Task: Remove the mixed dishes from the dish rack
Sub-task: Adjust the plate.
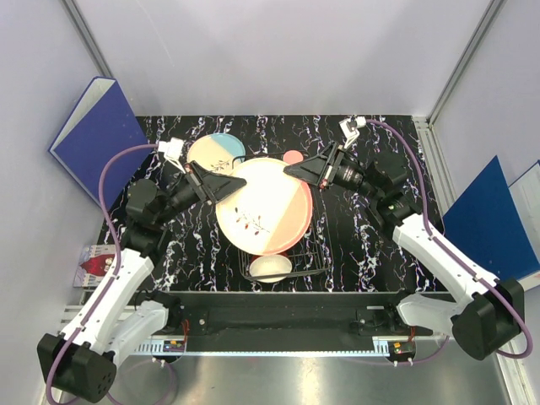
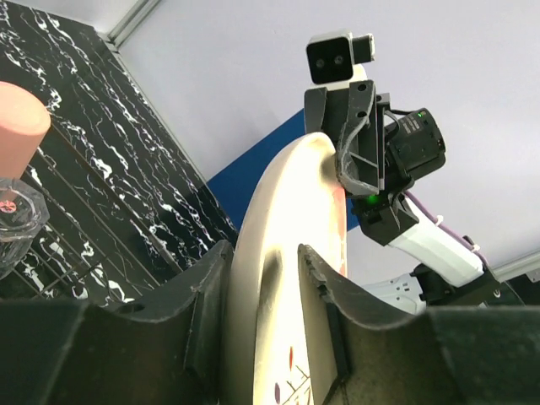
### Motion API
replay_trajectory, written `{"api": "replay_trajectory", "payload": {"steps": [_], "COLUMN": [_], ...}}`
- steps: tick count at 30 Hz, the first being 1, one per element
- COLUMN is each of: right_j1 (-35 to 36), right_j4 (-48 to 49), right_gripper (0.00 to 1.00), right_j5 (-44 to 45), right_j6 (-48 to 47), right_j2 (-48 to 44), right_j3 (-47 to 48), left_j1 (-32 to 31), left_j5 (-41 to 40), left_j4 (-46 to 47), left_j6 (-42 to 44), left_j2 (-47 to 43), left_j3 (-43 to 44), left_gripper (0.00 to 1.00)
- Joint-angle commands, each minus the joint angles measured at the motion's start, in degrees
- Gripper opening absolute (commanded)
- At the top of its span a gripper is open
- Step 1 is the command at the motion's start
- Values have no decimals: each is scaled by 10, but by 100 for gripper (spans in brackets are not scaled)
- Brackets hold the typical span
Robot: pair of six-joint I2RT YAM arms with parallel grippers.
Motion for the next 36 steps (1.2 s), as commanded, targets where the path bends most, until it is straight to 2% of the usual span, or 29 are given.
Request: {"api": "replay_trajectory", "payload": {"steps": [1,2,11,17,21,26,31,35,36], "right_j1": [3,3,3,3,3,3,3,3,3], "right_j4": [37,37,32,-26,-107,-215,-223,-252,-252], "right_gripper": [4,0,0,0,0,0,0,10,15], "right_j5": [-12,-13,-14,-8,-9,-49,-80,-92,-100], "right_j6": [18,19,18,-10,-53,-114,-131,-138,-138], "right_j2": [-4,-3,4,8,11,33,26,25,26], "right_j3": [22,24,24,52,81,119,109,104,102], "left_j1": [-1,-1,-1,-1,-1,0,0,0,0], "left_j5": [-11,-13,-16,-17,-23,-5,0,-2,-2], "left_j4": [54,53,32,35,43,28,40,57,57], "left_j6": [-14,-14,-12,-13,-7,5,-9,-21,-21], "left_j2": [-12,-11,24,59,80,125,174,191,195], "left_j3": [11,11,15,5,14,76,113,119,121], "left_gripper": [0,0,0,0,0,0,0,0,0]}}
